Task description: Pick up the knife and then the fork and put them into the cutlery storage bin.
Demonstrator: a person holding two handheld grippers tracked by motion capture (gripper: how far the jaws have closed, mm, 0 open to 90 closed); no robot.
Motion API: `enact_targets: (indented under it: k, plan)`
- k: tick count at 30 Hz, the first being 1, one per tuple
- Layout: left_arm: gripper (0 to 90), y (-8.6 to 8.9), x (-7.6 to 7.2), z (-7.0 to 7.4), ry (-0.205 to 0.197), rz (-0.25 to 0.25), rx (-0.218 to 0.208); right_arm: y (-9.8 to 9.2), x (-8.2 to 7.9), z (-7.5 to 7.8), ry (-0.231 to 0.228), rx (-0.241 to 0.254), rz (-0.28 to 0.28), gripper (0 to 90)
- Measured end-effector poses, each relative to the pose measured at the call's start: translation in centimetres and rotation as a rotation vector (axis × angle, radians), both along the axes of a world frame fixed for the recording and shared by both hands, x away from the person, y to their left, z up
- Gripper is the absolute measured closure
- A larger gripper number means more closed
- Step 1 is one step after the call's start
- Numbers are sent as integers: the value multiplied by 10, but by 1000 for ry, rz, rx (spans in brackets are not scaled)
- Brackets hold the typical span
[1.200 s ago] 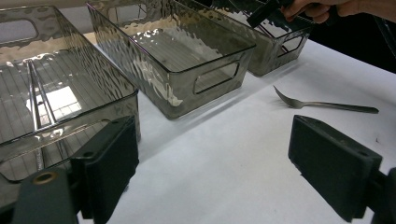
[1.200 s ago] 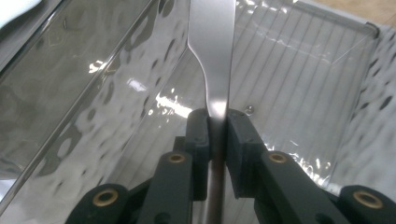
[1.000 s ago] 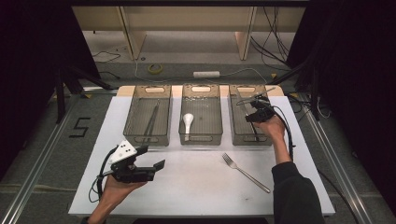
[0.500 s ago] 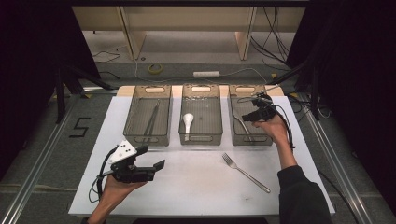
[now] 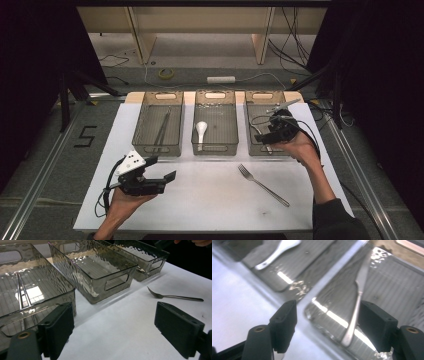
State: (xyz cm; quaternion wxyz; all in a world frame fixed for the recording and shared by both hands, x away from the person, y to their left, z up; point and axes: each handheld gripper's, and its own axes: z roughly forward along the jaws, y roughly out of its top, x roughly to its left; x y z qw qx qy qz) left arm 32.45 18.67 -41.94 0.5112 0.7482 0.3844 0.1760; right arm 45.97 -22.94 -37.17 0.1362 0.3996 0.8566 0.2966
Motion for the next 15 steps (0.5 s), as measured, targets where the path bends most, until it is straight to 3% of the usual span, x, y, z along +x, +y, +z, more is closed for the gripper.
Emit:
enact_targets:
  k: [9, 15]
  plan:
    - [154, 0, 0, 0, -5, 5, -9, 11, -29, 0, -26, 6, 73, 315]
    - [154, 1, -1, 0, -7, 2, -11, 17, -40, -3, -11, -30, 116, 313]
